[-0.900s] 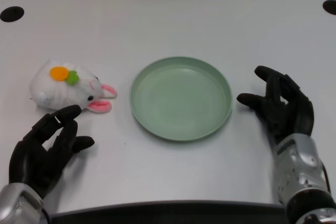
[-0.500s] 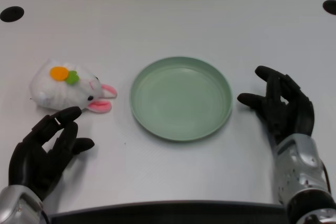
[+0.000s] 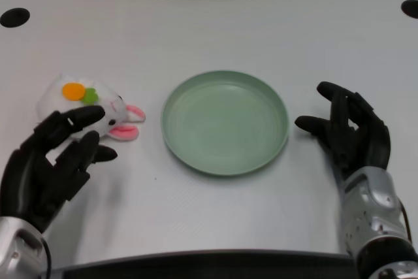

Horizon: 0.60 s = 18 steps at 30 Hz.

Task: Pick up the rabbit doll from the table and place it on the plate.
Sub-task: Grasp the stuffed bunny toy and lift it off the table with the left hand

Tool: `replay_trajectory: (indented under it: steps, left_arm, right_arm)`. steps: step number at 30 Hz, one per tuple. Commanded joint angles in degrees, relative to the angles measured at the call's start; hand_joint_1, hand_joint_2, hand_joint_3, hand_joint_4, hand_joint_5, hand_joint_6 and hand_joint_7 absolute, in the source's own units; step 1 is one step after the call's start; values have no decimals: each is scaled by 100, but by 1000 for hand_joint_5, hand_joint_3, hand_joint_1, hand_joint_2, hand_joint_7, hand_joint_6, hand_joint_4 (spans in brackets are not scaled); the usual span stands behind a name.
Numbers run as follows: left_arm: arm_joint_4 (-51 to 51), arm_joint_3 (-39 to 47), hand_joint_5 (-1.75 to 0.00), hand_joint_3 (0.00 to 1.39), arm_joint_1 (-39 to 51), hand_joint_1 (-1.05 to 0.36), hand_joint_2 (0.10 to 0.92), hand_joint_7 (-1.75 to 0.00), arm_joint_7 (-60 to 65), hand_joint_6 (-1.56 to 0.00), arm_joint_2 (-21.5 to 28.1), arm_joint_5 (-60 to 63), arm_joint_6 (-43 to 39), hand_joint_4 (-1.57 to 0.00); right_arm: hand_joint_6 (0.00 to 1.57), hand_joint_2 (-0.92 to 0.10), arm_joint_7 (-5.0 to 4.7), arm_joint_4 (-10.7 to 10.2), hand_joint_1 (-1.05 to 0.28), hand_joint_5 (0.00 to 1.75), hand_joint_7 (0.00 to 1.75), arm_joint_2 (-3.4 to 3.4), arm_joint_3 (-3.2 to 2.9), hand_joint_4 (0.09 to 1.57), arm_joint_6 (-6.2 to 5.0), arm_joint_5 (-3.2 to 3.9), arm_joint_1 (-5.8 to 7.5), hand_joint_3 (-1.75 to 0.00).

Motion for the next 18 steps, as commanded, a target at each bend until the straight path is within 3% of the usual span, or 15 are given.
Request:
replay_trajectory:
  steps: [1,6,9,10,11,15,18]
  left_arm:
    - [-264,-24,-1587,333,27,-429,921,-807,-119,-515,235,120,-183,-396]
    - [-28,-92,-1482,275,-308,-454,921,-695,-363,-543,920,813,-889,-435]
    - [80,-131,-1433,257,-384,-479,921,-661,-345,-544,1082,1059,-1099,-396]
    - [78,-295,-1429,256,-579,-481,921,-657,-366,-545,1560,1659,-1132,-394]
    - [77,-416,-1247,190,-727,-506,921,-533,-382,-495,1915,2120,-1158,-381]
    - [426,-847,-960,90,-1257,-587,921,-298,-427,-483,2841,3370,-1586,-347]
    - [634,-1290,-747,55,-1847,-707,921,-131,-624,-463,3329,4114,-1563,-321]
  right_arm:
    - [627,-921,19,19,-395,1154,830,34,-13,685,-11,17,50,-411]
    - [639,-921,40,58,-393,1149,831,53,-30,674,-15,40,39,-412]
    - [653,-921,20,93,-394,1159,838,51,-34,680,-16,30,15,-410]
    - [654,-921,15,53,-394,1160,838,64,-27,680,-11,28,32,-410]
    - [653,-921,12,23,-392,1165,837,74,-22,686,-8,26,45,-412]
    - [650,-921,-68,-125,-386,1165,831,118,-14,686,87,34,82,-417]
    - [640,-921,-19,-97,-382,1164,821,86,-22,688,109,44,71,-424]
